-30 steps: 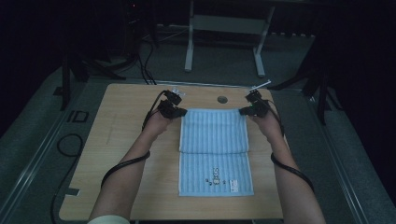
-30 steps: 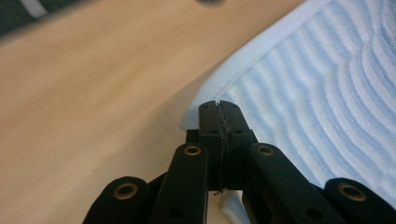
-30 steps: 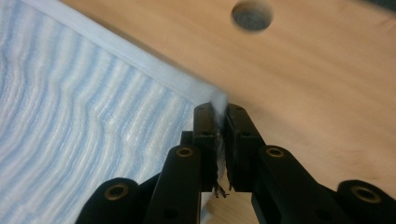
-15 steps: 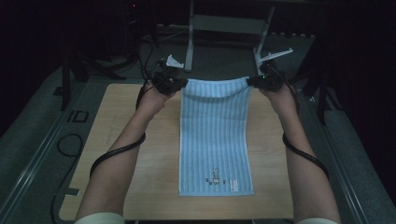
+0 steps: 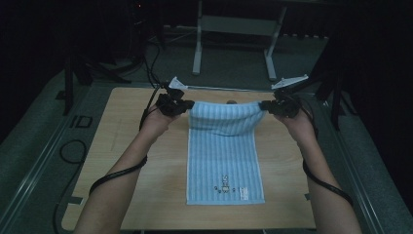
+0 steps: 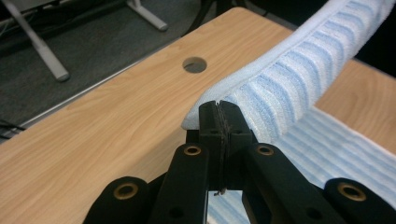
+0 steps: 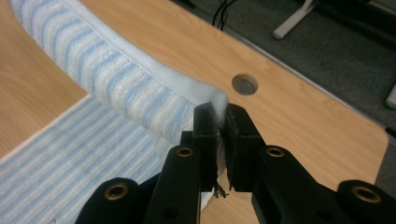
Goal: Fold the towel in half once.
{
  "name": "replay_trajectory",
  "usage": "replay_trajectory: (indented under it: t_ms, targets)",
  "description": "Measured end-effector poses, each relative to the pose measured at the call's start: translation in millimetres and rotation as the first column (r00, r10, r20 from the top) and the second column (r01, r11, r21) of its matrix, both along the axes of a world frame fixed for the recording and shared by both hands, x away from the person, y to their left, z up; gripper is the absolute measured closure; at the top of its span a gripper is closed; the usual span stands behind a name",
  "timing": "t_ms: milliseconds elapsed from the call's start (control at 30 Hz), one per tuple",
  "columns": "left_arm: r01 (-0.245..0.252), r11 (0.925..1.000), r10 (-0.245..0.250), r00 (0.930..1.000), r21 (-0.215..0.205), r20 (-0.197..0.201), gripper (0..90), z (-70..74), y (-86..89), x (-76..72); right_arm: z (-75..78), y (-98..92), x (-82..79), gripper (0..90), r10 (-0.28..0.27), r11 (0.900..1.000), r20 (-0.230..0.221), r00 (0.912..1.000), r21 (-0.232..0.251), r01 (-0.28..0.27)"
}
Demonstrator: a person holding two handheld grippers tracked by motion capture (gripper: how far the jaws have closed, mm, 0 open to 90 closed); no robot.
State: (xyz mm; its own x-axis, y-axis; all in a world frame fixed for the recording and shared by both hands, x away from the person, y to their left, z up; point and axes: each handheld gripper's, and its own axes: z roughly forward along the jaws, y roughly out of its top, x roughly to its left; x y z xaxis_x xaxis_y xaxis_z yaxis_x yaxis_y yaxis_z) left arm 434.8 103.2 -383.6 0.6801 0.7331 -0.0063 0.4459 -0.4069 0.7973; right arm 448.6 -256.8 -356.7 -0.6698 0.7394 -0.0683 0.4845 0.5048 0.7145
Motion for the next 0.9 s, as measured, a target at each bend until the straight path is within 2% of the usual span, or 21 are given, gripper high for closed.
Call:
replay_trajectory:
  t_ms: [33,100,167,200,233,267,300,333,367,400,433,500,533,600,700,733,767,800,833,867,900]
  targets:
    - [-0.001,1.0000,0.002,0.9996,0.006,-0.027,89.1,-6.1,-1.4,2.0,-4.1,0.7,1.1,83.7,0.000,1.000,-0.011,0.9999,0.000,0.000]
    - [0.008,1.0000,-0.008,0.9987,-0.001,-0.049,89.1,-13.5,-3.7,0.2,-10.3,2.7,0.9,83.7,0.006,1.000,-0.026,0.9996,-0.005,-0.006]
    - [0.010,0.9999,-0.010,0.9980,0.008,-0.063,89.1,-22.9,-5.2,-4.0,-20.5,4.8,-2.6,83.7,0.021,1.000,-0.041,0.9989,0.001,-0.021]
    - [0.010,0.9999,-0.010,0.9980,0.008,-0.063,89.1,-22.9,-5.2,-4.0,-20.5,4.8,-2.6,83.7,0.021,1.000,-0.041,0.9989,0.001,-0.021]
    - [0.025,0.9996,-0.024,0.9956,0.011,-0.090,89.1,-36.7,-5.3,-9.5,-33.0,4.4,-7.5,83.7,0.028,1.000,-0.060,0.9978,-0.003,-0.028]
    - [0.022,0.9997,-0.021,0.9946,0.010,-0.101,89.1,-41.4,-4.7,-11.5,-40.0,3.4,-10.2,83.7,0.035,0.999,-0.071,0.9968,0.001,-0.035]
    - [0.022,0.9997,-0.021,0.9946,0.010,-0.101,89.1,-41.4,-4.7,-11.5,-40.0,3.4,-10.2,83.7,0.035,0.999,-0.071,0.9968,0.001,-0.035]
    - [0.030,0.9996,-0.029,0.9919,0.000,-0.124,89.1,-54.0,-2.4,-17.7,-53.9,0.0,-16.0,83.7,0.034,0.999,-0.091,0.9953,0.008,-0.034]
    - [0.030,0.9996,-0.029,0.9919,0.000,-0.124,89.1,-54.0,-2.4,-17.7,-53.9,0.0,-16.0,83.7,0.034,0.999,-0.091,0.9953,0.008,-0.034]
    - [0.041,0.9991,-0.042,0.9878,-0.008,-0.150,89.1,-63.2,-1.4,-24.2,-58.8,-1.3,-18.3,83.7,0.038,0.999,-0.102,0.9940,0.013,-0.037]
    - [0.047,0.9989,-0.046,0.9877,0.001,-0.150,89.1,-67.9,-1.7,-28.0,-67.6,-3.7,-24.7,83.7,0.039,0.999,-0.111,0.9930,0.013,-0.038]
    - [0.063,0.9978,-0.066,0.9820,-0.022,-0.177,89.1,-80.4,0.0,-40.0,-79.0,-6.9,-34.2,83.7,0.049,0.999,-0.125,0.9909,0.012,-0.048]
    - [0.062,0.9980,-0.063,0.9829,-0.010,-0.173,89.1,-84.4,-0.2,-44.9,-82.9,-8.0,-38.9,83.7,0.050,0.999,-0.125,0.9909,0.011,-0.049]
    - [0.078,0.9966,-0.082,0.9780,-0.027,-0.192,89.1,-89.3,0.7,-53.8,-89.1,-11.2,-47.5,83.7,0.062,0.998,-0.129,0.9897,0.020,-0.059]
    - [0.086,0.9961,-0.089,0.9815,-0.020,-0.170,89.1,-88.4,1.1,-70.9,-91.4,-15.6,-61.0,83.7,0.068,0.997,-0.129,0.9892,0.044,-0.063]
    - [0.081,0.9967,-0.081,0.9855,-0.002,-0.149,89.1,-86.0,0.6,-78.6,-90.4,-17.0,-66.9,83.7,0.076,0.996,-0.121,0.9898,0.056,-0.070]
    - [0.089,0.9961,-0.088,0.9874,0.000,-0.132,89.0,-83.1,0.4,-87.5,-88.9,-18.6,-74.2,83.6,0.087,0.995,-0.112,0.9899,0.066,-0.080]
    - [0.089,0.9961,-0.088,0.9874,0.000,-0.132,89.0,-83.1,0.4,-87.5,-88.9,-18.6,-74.2,83.6,0.087,0.995,-0.112,0.9899,0.066,-0.080]
    - [0.116,0.9933,-0.116,0.9879,-0.008,-0.103,89.0,-78.0,0.3,-110.3,-86.9,-20.5,-83.7,83.6,0.093,0.993,-0.107,0.9899,0.085,-0.084]
    - [0.127,0.9918,-0.127,0.9867,-0.007,-0.101,89.0,-77.3,0.6,-119.8,-83.2,-24.7,-108.9,83.2,0.118,0.990,-0.069,0.9906,0.088,-0.112]
    - [0.171,0.9846,-0.174,0.9752,-0.037,-0.136,88.8,-78.3,2.0,-131.6,-82.6,-27.6,-119.2,82.1,0.126,0.987,-0.072,0.9894,0.107,-0.118]
